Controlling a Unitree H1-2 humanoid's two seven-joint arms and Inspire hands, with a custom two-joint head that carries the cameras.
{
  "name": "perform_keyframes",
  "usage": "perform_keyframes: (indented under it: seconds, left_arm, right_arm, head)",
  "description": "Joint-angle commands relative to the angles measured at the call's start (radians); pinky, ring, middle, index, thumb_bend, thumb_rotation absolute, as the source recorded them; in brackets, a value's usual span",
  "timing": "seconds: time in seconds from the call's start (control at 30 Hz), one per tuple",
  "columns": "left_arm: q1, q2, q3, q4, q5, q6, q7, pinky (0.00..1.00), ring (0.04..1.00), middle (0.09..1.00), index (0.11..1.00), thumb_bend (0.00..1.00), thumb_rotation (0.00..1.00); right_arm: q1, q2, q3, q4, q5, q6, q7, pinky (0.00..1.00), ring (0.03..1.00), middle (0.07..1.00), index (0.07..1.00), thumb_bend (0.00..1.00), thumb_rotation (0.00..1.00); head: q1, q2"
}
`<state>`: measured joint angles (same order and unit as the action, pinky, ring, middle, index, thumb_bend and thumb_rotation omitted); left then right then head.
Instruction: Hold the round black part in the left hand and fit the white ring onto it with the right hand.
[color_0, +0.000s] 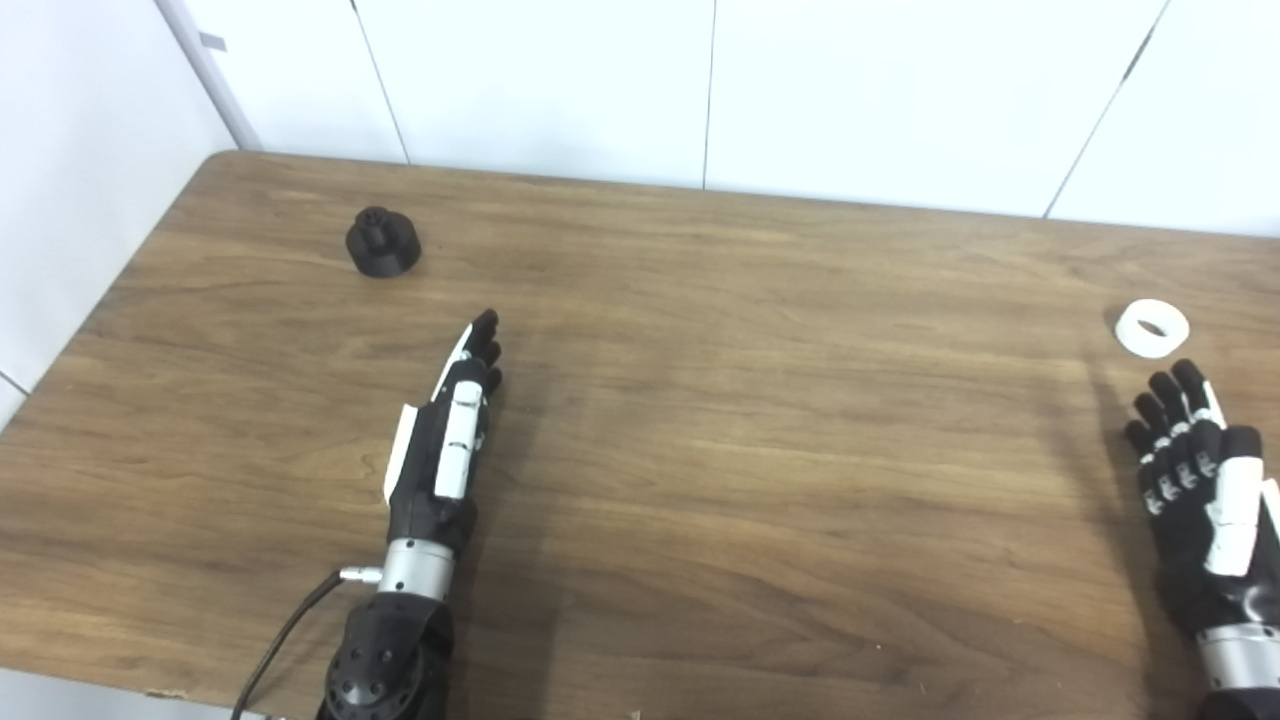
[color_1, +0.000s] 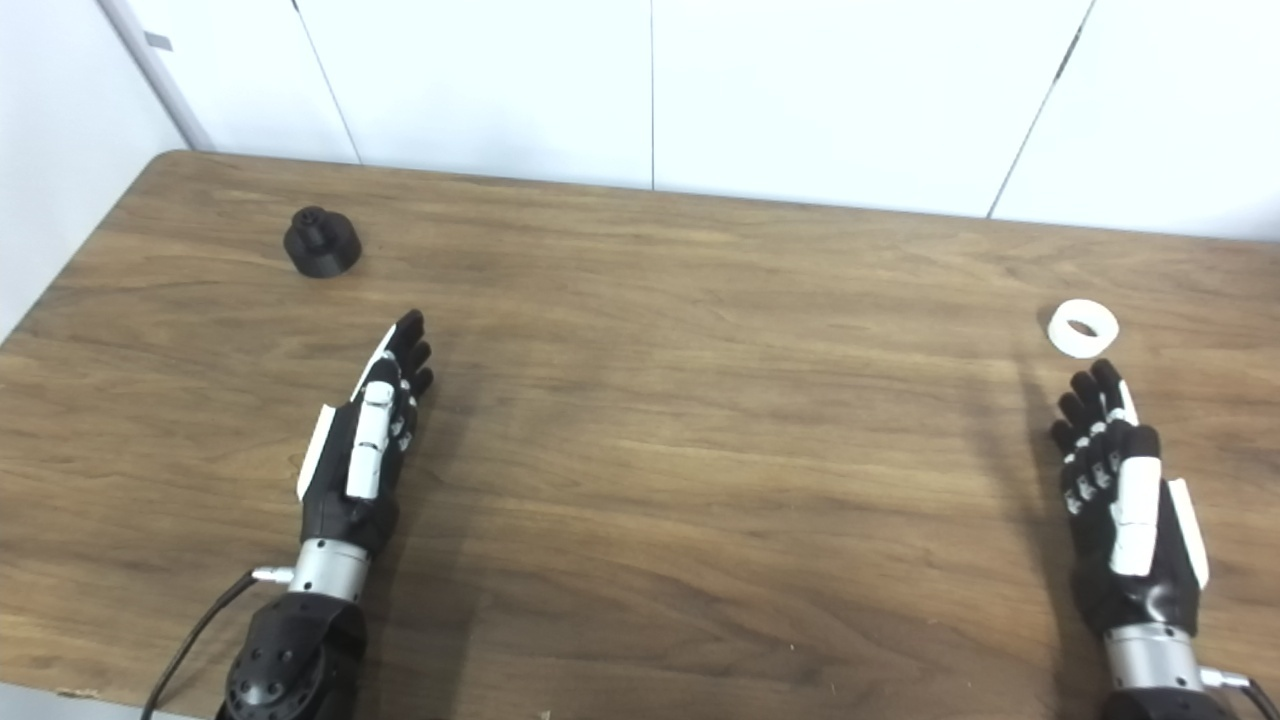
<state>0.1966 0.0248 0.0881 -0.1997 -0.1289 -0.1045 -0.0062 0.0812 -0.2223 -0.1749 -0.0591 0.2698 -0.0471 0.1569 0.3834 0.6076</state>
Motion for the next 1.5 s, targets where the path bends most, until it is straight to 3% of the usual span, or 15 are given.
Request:
perform_keyframes:
  seconds: [0.0,0.43,0.67,0.87,1.07,1.27,1.47]
  left_arm:
    - [0.027,-0.032,-0.009,0.027,0.007,-0.054,0.006,1.00,0.999,1.000,0.967,0.41,0.93]
    - [0.024,-0.046,-0.018,0.084,0.005,-0.109,0.008,1.00,0.992,0.987,0.956,0.40,0.89]
    - [0.026,-0.054,-0.028,0.102,0.022,-0.124,0.011,1.00,0.997,0.989,0.958,0.37,0.92]
    - [0.025,-0.051,-0.029,0.102,0.046,-0.108,0.020,1.00,1.000,0.993,0.966,0.37,0.92]
    - [0.026,-0.046,-0.030,0.067,0.139,-0.048,0.060,1.00,1.000,0.985,0.953,0.55,0.65]
    - [0.009,-0.043,-0.006,0.009,0.263,0.000,0.128,0.96,0.962,0.954,0.925,0.63,0.41]
    - [-0.041,0.001,0.056,-0.086,0.335,0.130,0.158,0.97,0.938,0.919,0.903,0.70,0.21]
  right_arm:
    - [0.027,0.006,0.000,0.051,0.012,-0.028,0.018,1.00,0.985,0.979,0.985,0.57,1.00]
    - [0.008,-0.002,0.002,0.142,-0.009,-0.115,0.049,1.00,0.996,0.990,0.996,0.59,1.00]
    - [0.005,-0.006,-0.008,0.178,-0.004,-0.135,0.047,1.00,0.975,0.976,0.981,0.55,0.96]
    - [0.001,-0.006,-0.006,0.190,-0.024,-0.150,0.045,1.00,0.967,0.971,0.980,0.52,1.00]
    - [0.000,-0.003,-0.005,0.184,-0.024,-0.138,0.040,1.00,0.964,0.969,0.980,0.53,0.99]
    - [-0.001,-0.004,0.000,0.190,-0.025,-0.145,0.046,1.00,0.970,0.969,0.984,0.52,1.00]
    - [-0.002,-0.002,0.002,0.196,-0.021,-0.147,0.049,1.00,0.983,0.980,0.985,0.51,1.00]
  head:
    - [0.001,0.000]
    - [0.023,-0.087]
    - [0.035,-0.111]
    - [0.019,-0.111]
    - [0.006,-0.108]
    - [-0.012,-0.103]
    - [-0.017,-0.099]
